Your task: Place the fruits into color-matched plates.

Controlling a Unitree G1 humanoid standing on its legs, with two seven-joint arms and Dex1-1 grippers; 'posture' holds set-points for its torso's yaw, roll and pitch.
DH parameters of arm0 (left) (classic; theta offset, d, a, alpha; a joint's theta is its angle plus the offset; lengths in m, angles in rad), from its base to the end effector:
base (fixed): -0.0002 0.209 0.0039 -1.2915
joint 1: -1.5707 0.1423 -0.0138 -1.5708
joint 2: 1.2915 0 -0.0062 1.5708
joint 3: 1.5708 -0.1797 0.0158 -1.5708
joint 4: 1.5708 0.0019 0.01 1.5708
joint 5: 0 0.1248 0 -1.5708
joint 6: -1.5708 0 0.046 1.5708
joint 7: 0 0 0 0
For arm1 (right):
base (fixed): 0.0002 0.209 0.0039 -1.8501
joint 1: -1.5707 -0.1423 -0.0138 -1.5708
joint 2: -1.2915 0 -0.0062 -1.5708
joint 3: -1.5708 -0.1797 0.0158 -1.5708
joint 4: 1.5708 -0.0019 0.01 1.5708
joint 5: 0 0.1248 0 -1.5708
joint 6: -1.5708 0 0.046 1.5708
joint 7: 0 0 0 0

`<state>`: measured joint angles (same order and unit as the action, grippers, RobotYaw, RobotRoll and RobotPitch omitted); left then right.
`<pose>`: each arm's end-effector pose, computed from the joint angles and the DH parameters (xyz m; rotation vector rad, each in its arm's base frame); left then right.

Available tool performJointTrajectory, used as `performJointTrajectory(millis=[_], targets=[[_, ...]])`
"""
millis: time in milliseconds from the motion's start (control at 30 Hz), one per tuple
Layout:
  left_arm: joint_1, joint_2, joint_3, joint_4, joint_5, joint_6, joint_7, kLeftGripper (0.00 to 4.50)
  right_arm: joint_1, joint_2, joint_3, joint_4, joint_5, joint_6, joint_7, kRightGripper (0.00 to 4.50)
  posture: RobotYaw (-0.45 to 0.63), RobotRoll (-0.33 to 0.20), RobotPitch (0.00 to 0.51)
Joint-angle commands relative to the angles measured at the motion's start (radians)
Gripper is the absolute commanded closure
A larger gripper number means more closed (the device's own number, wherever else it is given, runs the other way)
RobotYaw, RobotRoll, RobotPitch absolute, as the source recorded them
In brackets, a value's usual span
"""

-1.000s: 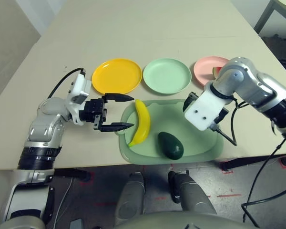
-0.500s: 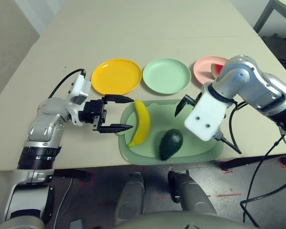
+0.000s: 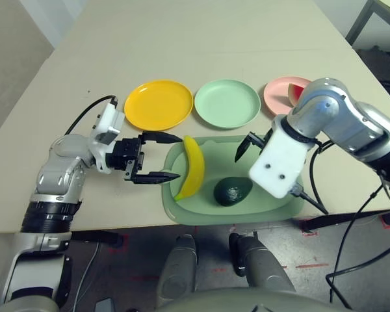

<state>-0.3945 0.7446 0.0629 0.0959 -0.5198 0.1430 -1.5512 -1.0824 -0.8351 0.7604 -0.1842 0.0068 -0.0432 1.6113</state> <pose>0.2486 0.2724 0.1727 0.3124 -0.0110 -1.4862 0.2528 -0.1122 0.2632 -1.7115 0.1357 1.8931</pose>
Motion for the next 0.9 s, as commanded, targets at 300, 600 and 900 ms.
performJointTrajectory(millis=[300, 600, 900], targets=[[0.004, 0.01, -0.008, -0.012, -0.001, 0.006, -0.004, 0.0, 0.005, -0.003, 0.008, -0.013, 0.015, -0.003, 0.003, 0.08, 0.03, 0.0, 0.19], [0.005, 0.012, -0.006, -0.015, -0.001, 0.008, -0.001, 0.0, 0.005, -0.001, 0.008, -0.011, 0.014, -0.003, 0.003, 0.08, 0.03, 0.0, 0.188], [0.002, 0.011, -0.005, -0.011, 0.001, 0.006, 0.001, 0.0, 0.006, -0.002, 0.009, -0.025, 0.02, -0.007, 0.003, 0.08, 0.03, 0.0, 0.188]])
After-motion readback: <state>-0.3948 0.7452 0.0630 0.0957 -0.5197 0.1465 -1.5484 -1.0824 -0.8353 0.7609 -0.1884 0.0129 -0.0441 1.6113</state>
